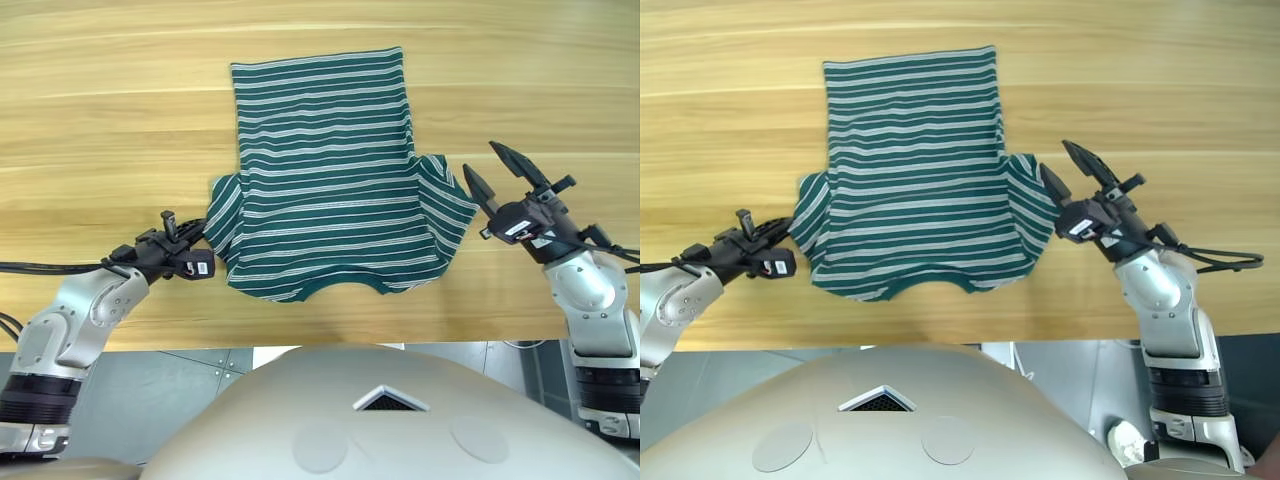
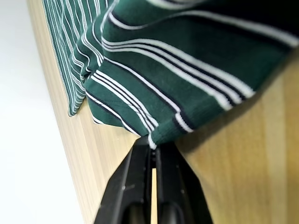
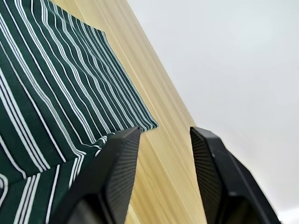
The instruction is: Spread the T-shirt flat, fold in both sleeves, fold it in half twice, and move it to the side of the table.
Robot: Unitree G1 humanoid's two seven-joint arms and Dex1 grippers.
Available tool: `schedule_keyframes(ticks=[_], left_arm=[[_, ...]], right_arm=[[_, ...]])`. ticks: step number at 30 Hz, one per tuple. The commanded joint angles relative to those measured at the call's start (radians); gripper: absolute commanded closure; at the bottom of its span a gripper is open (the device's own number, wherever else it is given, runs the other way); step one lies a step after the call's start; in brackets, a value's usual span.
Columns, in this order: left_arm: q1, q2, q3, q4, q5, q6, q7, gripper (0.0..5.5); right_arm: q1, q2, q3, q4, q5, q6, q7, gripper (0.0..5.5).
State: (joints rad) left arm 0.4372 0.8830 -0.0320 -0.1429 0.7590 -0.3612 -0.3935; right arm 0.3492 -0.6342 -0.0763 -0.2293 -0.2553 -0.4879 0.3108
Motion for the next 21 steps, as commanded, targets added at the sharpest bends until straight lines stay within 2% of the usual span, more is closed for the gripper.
schedule_keyframes(ticks=[1, 7, 21], left_arm=[[0.036, 0.008, -0.03, 0.03, 0.021, 0.02, -0.011, 5.46], [-0.025, -0.045, 0.046, 0.045, 0.009, 0.085, 0.127, 5.46], [-0.067, -0.087, 0.047, -0.036, -0.033, 0.046, 0.2, 5.46]], right_arm=[[0.008, 0.001, -0.016, -0.008, 0.002, -0.005, 0.004, 3.51], [0.011, 0.003, -0.017, -0.013, 0.001, -0.002, 0.003, 3.51], [0.003, 0.006, 0.005, -0.003, -0.007, -0.006, 0.007, 3.51]])
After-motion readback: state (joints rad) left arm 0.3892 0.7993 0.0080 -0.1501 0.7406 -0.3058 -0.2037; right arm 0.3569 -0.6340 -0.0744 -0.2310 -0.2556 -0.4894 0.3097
